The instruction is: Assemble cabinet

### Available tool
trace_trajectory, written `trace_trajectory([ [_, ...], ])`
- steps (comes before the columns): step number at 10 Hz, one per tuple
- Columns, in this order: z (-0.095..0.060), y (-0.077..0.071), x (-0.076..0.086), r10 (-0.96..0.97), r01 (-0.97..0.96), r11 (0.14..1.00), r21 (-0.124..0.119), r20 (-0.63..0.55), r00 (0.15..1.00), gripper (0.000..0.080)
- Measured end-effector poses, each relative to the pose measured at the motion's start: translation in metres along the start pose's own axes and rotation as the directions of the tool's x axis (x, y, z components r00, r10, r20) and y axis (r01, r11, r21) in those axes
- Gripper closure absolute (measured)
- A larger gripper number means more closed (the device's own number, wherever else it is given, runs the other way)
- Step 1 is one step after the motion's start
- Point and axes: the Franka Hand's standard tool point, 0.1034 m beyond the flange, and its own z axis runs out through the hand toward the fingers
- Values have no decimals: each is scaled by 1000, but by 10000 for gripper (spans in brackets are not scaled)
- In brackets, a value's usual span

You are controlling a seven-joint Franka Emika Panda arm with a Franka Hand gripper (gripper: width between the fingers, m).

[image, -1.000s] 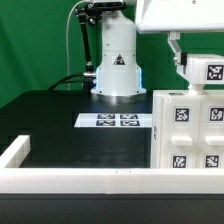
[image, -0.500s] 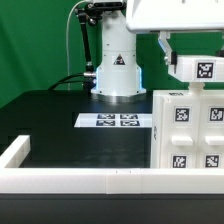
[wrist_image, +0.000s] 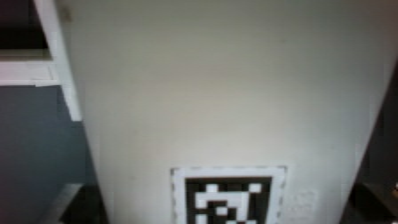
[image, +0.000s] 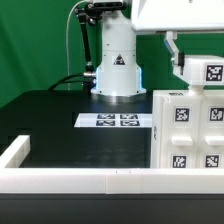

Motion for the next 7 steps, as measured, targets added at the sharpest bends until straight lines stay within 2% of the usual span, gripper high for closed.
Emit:
trace_trajectory([
  [5, -3, 2, 0, 4, -4, 1000, 1, 0, 1000, 239],
  [6, -3, 2, -7, 5, -5, 1000, 3, -3, 1000, 239],
  [7, -4, 0, -21, 5, -5, 1000, 8, -10, 1000, 239],
])
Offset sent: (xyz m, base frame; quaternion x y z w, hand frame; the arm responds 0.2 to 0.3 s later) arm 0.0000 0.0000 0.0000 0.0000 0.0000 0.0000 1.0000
